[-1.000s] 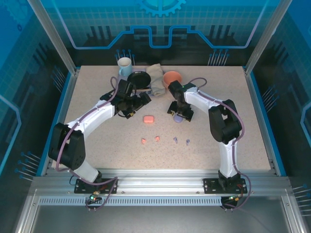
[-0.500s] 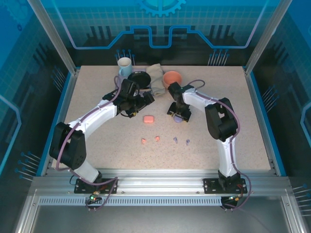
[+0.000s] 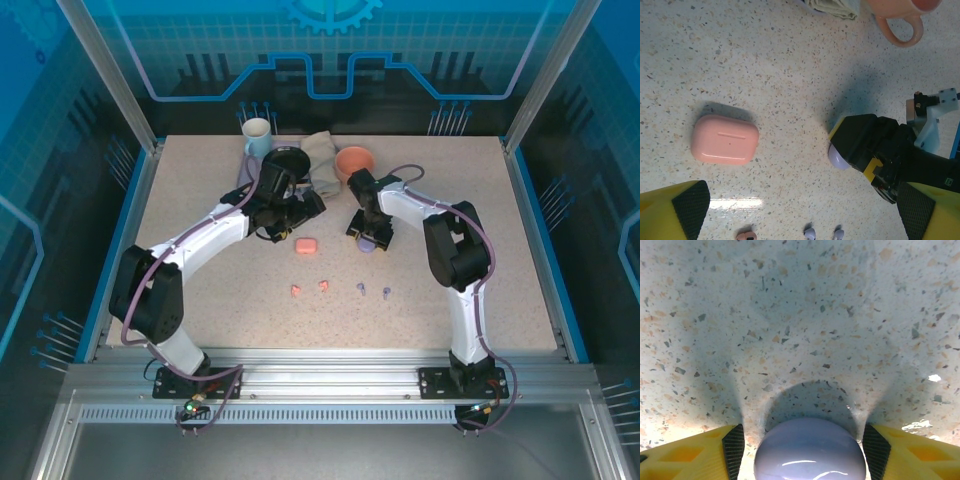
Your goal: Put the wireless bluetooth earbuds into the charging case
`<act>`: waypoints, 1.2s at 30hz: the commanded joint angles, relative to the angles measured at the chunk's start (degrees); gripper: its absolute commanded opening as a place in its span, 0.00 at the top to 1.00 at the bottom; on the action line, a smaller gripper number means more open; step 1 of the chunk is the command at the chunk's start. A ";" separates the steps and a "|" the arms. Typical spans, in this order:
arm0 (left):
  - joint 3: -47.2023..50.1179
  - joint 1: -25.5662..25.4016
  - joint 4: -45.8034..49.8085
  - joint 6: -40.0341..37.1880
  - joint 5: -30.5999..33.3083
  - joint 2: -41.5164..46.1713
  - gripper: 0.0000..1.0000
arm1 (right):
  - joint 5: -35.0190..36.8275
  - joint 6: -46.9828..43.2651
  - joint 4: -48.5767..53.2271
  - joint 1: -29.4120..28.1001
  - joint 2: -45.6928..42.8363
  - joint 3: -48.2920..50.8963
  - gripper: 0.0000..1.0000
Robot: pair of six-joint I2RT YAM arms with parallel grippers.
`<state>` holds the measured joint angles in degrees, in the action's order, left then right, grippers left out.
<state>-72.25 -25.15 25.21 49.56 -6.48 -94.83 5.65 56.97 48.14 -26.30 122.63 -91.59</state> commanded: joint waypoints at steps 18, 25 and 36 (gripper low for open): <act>-3.09 -1.82 1.32 -0.35 0.77 -0.62 0.01 | 0.19 -0.09 1.78 -1.91 -0.02 1.58 0.37; -3.34 -2.04 1.35 -0.17 0.81 -0.85 0.01 | -0.27 0.66 1.37 -2.08 -1.15 3.07 0.37; -3.91 -2.53 1.68 -0.19 1.03 -1.20 0.01 | -0.68 0.60 1.08 -2.79 -2.35 3.27 0.35</act>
<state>-74.04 -27.14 25.50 49.58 -6.26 -95.70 7.22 56.80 47.00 -27.73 121.34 -89.56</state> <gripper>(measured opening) 0.988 0.651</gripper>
